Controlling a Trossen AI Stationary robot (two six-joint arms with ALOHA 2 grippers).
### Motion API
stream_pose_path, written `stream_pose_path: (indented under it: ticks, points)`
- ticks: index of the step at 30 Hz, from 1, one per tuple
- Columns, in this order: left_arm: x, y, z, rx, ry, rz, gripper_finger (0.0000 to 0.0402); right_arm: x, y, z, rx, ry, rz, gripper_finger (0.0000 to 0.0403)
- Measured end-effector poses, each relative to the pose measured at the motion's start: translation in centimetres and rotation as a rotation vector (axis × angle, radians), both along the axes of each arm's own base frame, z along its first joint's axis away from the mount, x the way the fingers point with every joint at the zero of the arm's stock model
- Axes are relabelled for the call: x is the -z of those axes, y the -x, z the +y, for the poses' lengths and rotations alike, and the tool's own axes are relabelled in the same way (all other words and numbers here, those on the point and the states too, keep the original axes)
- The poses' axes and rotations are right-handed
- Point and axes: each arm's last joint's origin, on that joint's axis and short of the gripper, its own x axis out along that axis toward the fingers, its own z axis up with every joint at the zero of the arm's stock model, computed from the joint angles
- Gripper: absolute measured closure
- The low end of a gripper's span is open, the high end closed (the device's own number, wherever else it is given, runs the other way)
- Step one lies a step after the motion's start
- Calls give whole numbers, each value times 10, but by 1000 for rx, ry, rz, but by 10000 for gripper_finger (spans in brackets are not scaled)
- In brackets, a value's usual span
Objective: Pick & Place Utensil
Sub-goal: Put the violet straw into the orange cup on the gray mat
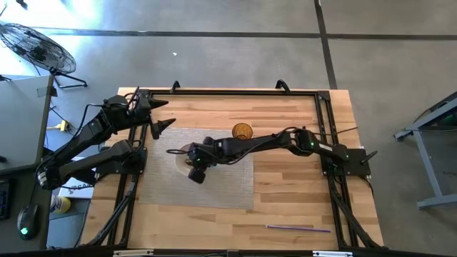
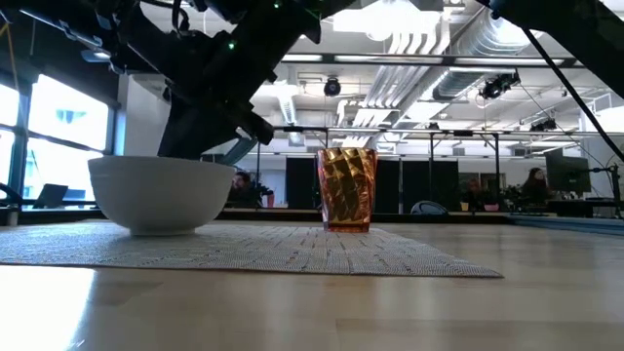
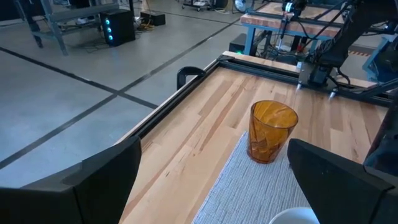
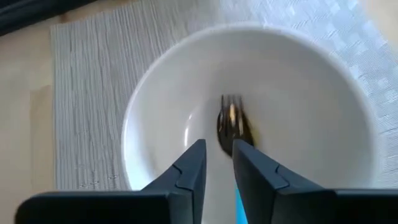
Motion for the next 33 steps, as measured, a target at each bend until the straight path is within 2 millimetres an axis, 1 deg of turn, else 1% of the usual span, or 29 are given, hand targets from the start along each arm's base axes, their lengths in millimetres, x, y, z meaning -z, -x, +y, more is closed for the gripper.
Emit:
stream_pose_path:
  ticks: [1,3,5,7,10,13,17,19,22,25,28,30,33]
  points:
    - [0,0,0,0,0,0,2,-3,1,1,-3,13,-6,330]
    - [0,0,0,0,0,0,2,-20,6,5,-10,47,-21,330]
    - [0,0,0,-1,0,0,2,-40,15,12,-28,91,-34,329]
    - [0,0,0,0,0,0,2,-57,29,25,-52,132,1,329]
    - [0,0,0,-1,0,0,2,-74,54,48,-103,173,100,329]
    - [0,0,0,-1,-1,0,2,-82,82,71,-152,191,252,329]
    - [0,0,0,-3,-3,-2,2,-71,119,99,-191,190,550,318]
    - [-1,0,0,-3,-4,-4,2,-65,130,111,-164,160,646,302]
    - [0,0,0,-2,0,-4,2,-63,142,128,-141,95,715,274]
    - [0,0,0,-5,13,-11,2,-60,149,147,-173,44,737,245]
    - [0,0,0,-8,13,-9,2,-52,157,164,-194,15,772,224]
    - [0,0,0,-8,14,-8,2,-41,165,174,-184,-18,828,215]
    - [0,0,0,-8,15,-8,2,-15,178,187,-151,-82,926,211]
